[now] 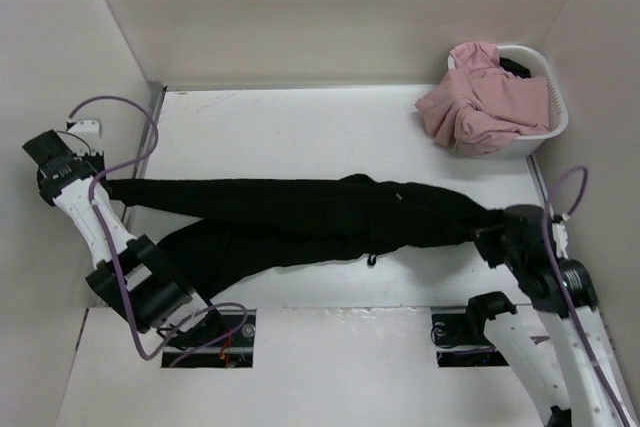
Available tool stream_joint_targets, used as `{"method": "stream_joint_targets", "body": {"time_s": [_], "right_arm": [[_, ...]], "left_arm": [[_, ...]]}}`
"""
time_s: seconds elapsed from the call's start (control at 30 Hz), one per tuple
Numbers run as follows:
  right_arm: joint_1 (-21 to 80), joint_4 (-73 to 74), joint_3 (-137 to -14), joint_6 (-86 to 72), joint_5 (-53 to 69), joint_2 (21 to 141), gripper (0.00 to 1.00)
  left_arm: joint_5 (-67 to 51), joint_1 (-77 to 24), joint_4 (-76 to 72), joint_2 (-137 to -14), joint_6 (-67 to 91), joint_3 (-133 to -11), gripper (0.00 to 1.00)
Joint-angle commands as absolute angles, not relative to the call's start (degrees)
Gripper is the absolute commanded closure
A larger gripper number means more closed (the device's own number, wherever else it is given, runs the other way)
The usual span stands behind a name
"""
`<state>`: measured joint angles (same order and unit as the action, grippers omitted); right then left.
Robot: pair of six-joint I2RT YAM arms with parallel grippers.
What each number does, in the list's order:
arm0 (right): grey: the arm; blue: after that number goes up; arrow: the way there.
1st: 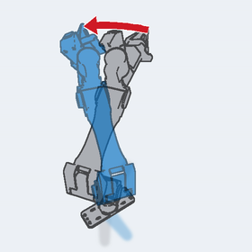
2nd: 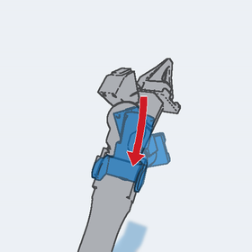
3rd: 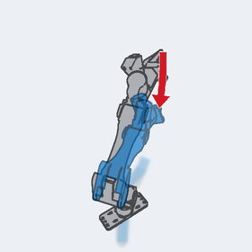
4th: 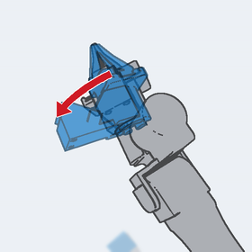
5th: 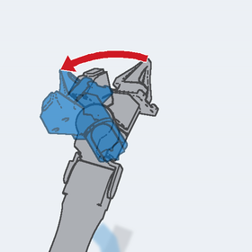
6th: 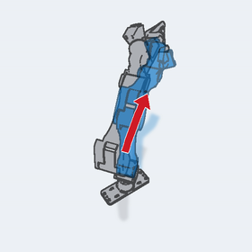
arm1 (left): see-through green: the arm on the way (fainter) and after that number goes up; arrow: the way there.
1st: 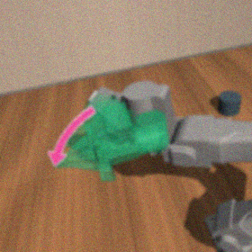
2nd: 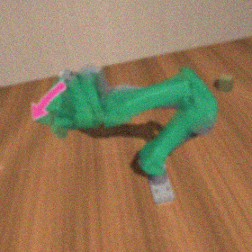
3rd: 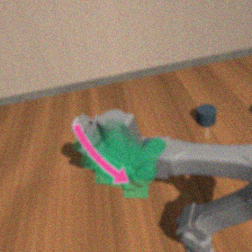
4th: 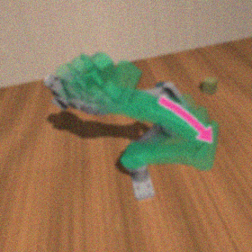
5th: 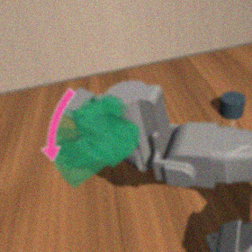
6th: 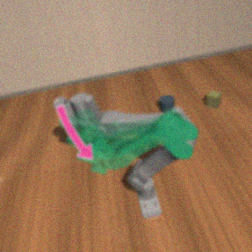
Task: Fold and stack the trousers
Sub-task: Fold the trousers
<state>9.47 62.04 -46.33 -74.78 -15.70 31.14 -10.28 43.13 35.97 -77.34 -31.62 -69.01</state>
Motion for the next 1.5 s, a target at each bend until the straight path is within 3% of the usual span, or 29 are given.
{"method": "stream_joint_targets", "body": {"time_s": [0.0,0.1,0.2,0.37,0.53,0.8,0.93,1.27,1.47], "right_arm": [[15.76,86.45,-52.88,-93.74,-16.34,25.67,1.00],[19.37,85.01,-59.40,-94.84,-21.51,30.03,1.00],[20.35,71.42,-61.17,-87.13,-25.31,41.01,1.00],[7.45,44.51,-61.69,-71.13,-21.62,58.86,1.00],[-2.85,27.02,-62.14,-58.74,-17.60,66.35,1.00],[-9.88,18.37,-48.98,-57.74,-5.72,60.57,1.00],[-19.09,15.56,-39.92,-59.06,0.51,53.19,1.00],[-22.98,11.95,-39.11,-60.29,4.39,53.54,1.00],[-23.43,21.77,-40.70,-59.68,2.29,46.94,0.97]], "left_arm": [[-10.90,41.19,28.74,-81.55,-28.74,-77.41,0.98],[-10.28,37.59,29.26,-86.38,-27.78,-84.88,0.98],[-9.50,33.81,29.53,-90.51,-26.02,-91.30,0.98],[-9.40,30.90,28.83,-94.65,-22.60,-97.46,0.98],[-9.84,31.33,29.53,-93.87,-21.01,-99.23,0.98],[-13.44,35.72,37.16,-79.04,-29.95,-80.45,0.98],[-12.92,38.71,43.93,-69.19,-38.66,-69.28,0.98],[-18.80,51.01,52.90,-58.10,-43.50,-66.71,0.98],[-21.62,53.22,60.28,-51.96,-50.61,-61.71,0.97]]}}
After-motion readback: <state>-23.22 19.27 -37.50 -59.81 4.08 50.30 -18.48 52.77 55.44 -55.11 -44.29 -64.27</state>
